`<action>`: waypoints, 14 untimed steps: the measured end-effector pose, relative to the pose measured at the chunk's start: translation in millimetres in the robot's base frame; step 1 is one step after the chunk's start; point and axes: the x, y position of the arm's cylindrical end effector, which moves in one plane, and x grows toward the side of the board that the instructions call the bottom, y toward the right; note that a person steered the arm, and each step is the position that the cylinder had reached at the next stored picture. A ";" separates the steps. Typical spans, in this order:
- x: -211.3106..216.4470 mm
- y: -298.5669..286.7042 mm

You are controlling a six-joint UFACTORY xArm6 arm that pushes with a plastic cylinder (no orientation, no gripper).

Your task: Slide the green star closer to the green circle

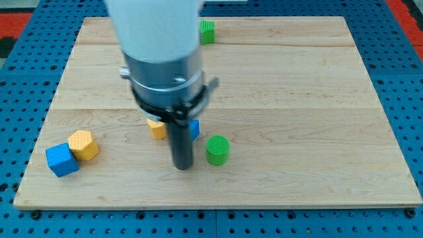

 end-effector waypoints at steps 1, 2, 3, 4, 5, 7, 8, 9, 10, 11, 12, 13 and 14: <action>8.7 43.3; -40.9 40.3; -91.7 37.2; -102.1 106.0; -131.6 112.3; -184.8 139.8; -291.2 121.7; -362.9 71.9; -345.8 1.4; -267.5 16.1; -245.0 16.0; -271.9 51.0; -238.5 67.7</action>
